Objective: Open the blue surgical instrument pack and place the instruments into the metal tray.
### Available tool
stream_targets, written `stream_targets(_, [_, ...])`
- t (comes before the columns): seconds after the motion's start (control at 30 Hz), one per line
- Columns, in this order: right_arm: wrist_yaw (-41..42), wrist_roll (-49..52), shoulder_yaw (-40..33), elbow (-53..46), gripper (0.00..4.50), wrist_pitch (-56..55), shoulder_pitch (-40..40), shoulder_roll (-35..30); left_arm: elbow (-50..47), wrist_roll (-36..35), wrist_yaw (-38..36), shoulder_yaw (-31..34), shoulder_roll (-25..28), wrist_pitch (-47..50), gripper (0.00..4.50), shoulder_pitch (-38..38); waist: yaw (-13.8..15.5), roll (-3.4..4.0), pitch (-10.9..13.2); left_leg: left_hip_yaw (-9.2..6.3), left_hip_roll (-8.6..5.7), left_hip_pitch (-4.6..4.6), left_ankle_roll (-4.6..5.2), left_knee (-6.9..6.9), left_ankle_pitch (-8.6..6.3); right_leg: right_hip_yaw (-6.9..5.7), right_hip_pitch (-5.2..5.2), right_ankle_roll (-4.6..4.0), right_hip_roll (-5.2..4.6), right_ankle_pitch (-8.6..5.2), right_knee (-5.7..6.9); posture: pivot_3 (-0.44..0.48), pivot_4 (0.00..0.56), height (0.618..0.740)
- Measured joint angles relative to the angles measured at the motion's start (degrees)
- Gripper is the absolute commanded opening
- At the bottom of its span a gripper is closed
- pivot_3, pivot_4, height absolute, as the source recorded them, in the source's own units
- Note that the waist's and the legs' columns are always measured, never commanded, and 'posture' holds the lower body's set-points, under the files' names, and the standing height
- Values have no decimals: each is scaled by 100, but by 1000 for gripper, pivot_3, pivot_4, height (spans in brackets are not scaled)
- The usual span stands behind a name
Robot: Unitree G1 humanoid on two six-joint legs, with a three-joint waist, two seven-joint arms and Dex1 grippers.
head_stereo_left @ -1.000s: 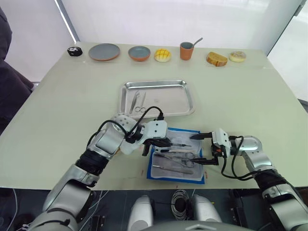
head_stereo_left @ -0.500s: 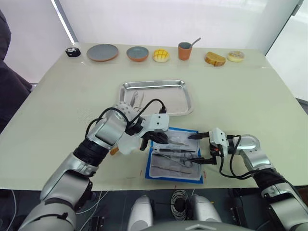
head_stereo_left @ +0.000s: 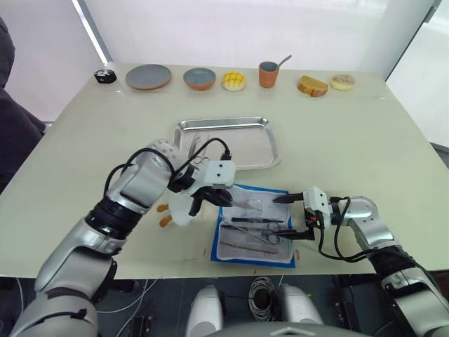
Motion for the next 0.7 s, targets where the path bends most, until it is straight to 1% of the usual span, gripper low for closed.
stream_targets(0.07, [-8, 0, 4, 0, 4500, 1, 2, -3, -13, -61, -15, 166, 210, -16, 15, 93, 10, -1, 0, -2, 2, 0, 0, 0, 0, -1, 0, -3, 4, -1, 0, 0, 150, 740])
stream_targets(0.23, [-10, 0, 14, 7, 4500, 0, -5, -10, -312, -530, 4, 803, 641, 13, 15, 510, 14, -1, -1, 0, 5, 2, 0, 0, 0, 3, 0, -6, 5, -1, 1, 0, 150, 740])
stream_targets(0.3, [-8, 0, 24, 14, 4500, 0, -17, -12, -430, -732, 105, 1132, 739, 97, 15, 706, 15, -1, -2, -2, 5, 3, 0, 0, 0, 5, 1, -6, 5, -1, 1, 0, 150, 740])
stream_targets(0.4, [-2, 0, 27, 34, 4500, 0, -32, -17, -429, -889, 380, 1420, 749, 299, 15, 766, 23, -2, -2, -3, 5, 2, 0, 0, 0, 2, 1, -6, 6, -1, 1, 0, 150, 740])
stream_targets(0.47, [15, 0, 43, 62, 4500, 0, -62, -19, -387, -929, 858, 1718, 564, 498, 15, 718, 25, -5, -4, -2, 5, 3, 0, 0, 0, 5, 2, -6, 8, -1, 1, 0, 150, 740])
stream_targets(0.53, [43, 0, 68, 101, 4500, -2, -105, -24, -305, -938, 1464, 1937, 233, 816, 15, 605, 26, -5, -5, -1, 5, 4, 0, 0, 0, 7, 3, -5, 9, 0, 2, 0, 150, 740])
stream_targets(0.57, [47, 0, 81, 113, 4500, -3, -122, -24, -299, -938, 1647, 1989, 116, 920, 15, 582, 22, -6, -5, -1, 5, 4, 0, 1, 0, 8, 3, -5, 11, 0, 3, 0, 150, 740])
stream_targets(0.6, [62, -2, 96, 138, 4500, -7, -150, -40, -242, -942, 2200, 2148, -300, 1275, 15, 466, 32, -6, -6, -3, 4, 4, 0, 2, 0, 10, 7, -4, 12, 0, 3, 0, 150, 740])
stream_targets(0.63, [61, -3, 115, 147, 4500, -7, -168, -37, -234, -945, 2364, 2181, -401, 1372, 15, 436, 28, -9, -7, -3, 4, 5, 0, 2, 0, 12, 7, -4, 15, 0, 4, 0, 150, 740])
stream_targets(0.67, [72, -3, 121, 169, 4500, -12, -182, -37, -214, -931, 2901, 2279, -763, 1703, 15, 324, 22, -14, -10, -3, 4, 6, -1, 3, 0, 16, 9, -3, 18, 1, 4, 0, 150, 740])
stream_targets(0.7, [72, -3, 132, 175, 4500, -13, -194, -34, -208, -921, 3126, 2292, -873, 1843, 15, 272, 19, -15, -11, -3, 4, 6, -1, 3, 0, 17, 8, -3, 19, 1, 4, 0, 150, 740])
